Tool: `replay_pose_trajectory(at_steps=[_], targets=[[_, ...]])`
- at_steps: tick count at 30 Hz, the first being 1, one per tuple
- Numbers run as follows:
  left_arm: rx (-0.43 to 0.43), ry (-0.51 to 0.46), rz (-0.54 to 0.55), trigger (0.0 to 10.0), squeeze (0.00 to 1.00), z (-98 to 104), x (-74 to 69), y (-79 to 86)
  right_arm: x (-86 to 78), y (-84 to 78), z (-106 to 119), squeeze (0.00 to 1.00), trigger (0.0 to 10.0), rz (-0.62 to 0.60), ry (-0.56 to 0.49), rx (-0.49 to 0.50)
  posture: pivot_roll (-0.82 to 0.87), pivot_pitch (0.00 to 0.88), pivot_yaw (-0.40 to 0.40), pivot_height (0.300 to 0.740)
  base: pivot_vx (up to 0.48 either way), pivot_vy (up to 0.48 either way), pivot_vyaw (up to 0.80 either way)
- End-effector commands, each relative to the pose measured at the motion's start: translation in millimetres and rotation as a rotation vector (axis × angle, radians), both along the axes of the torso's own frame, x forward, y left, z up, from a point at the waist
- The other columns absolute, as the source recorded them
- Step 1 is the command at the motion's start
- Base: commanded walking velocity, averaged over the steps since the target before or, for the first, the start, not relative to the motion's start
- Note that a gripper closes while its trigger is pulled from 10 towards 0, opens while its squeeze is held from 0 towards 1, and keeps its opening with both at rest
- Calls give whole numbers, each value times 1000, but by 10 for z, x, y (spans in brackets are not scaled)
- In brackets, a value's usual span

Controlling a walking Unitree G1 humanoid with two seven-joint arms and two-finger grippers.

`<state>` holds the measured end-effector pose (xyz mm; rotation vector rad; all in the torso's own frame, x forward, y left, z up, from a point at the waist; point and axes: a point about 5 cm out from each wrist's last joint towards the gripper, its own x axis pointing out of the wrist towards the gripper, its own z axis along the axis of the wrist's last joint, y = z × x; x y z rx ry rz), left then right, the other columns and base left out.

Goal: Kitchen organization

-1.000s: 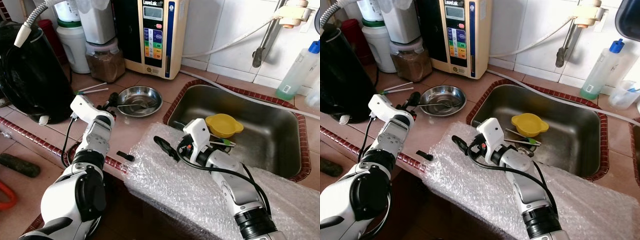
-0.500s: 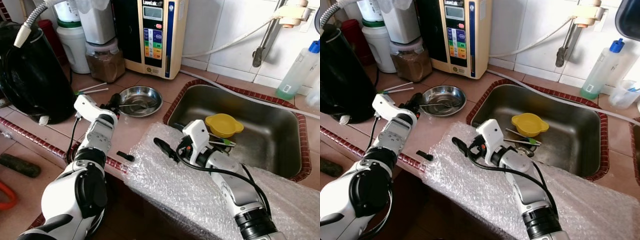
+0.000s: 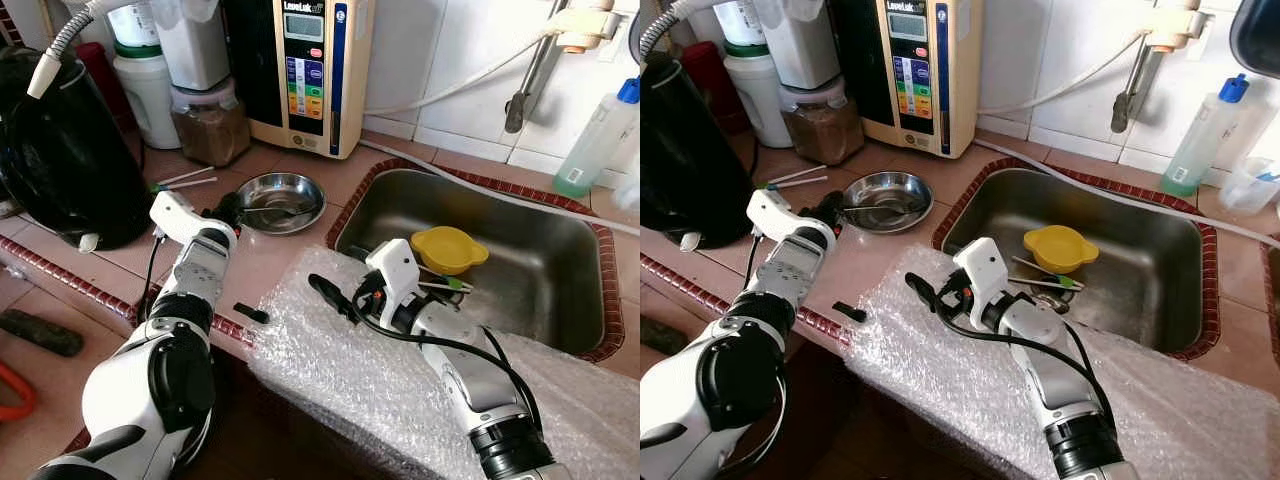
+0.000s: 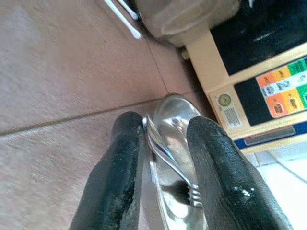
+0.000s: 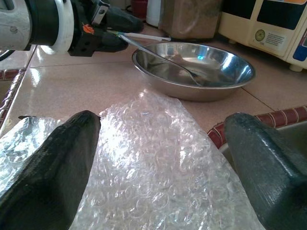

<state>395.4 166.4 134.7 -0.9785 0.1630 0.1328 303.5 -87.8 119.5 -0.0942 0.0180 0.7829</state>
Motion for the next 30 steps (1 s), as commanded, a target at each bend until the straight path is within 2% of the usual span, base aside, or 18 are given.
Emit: replay_pose_trajectory(at_steps=[1,5,7,16,21,25,30], targets=[[-13,-8,20,0,0,77,31,62,15,3,49,620,10000,-5,-21,-1,18,0,78,740,0,0,0],[-10,3,42,0,0,74,23,136,20,2,45,624,10000,-7,-20,-2,20,0,78,740,0,0,0],[55,34,26,0,0,44,10,167,22,1,42,624,10000,-10,-19,-3,21,0,75,740,0,0,0],[33,20,46,0,0,48,-3,258,38,1,29,627,10000,-7,-16,-8,33,0,62,740,0,0,0],[-26,-56,34,0,0,127,20,244,59,11,35,624,10000,-3,-19,-11,40,0,54,740,0,0,0],[-42,-105,23,0,0,190,34,245,69,17,32,627,10000,-3,-21,-13,46,0,47,740,0,0,0],[-85,-200,4,0,0,340,69,234,99,23,35,627,10000,-5,-28,-19,55,0,39,740,0,0,0]])
